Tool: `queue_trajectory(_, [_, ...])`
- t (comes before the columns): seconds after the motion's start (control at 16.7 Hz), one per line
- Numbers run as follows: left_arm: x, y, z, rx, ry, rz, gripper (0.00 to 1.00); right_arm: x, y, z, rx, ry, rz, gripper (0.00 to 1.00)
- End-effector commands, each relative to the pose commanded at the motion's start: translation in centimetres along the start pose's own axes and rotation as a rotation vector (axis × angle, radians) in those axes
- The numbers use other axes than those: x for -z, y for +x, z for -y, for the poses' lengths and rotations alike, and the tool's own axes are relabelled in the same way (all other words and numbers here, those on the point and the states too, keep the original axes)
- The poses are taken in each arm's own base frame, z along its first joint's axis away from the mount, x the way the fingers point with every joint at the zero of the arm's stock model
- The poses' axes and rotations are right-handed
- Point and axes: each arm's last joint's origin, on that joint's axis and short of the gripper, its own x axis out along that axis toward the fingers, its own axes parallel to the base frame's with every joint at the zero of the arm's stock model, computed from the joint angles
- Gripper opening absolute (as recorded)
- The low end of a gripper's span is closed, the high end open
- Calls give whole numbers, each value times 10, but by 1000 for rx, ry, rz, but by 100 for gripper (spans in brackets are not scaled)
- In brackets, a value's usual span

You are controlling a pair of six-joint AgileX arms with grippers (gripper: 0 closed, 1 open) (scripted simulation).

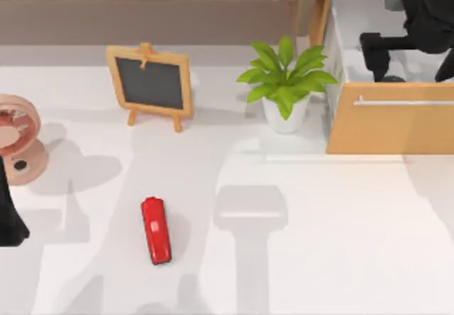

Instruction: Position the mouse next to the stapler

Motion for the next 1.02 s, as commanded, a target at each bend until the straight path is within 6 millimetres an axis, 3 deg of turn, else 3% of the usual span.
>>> queue_trajectory(0.18, [0,0,0,0,0,0,100,-7,13,1,4,8,-37,100])
queue_trajectory(1.02, [0,0,0,0,0,0,100,-5,19,1,5,9,-38,100])
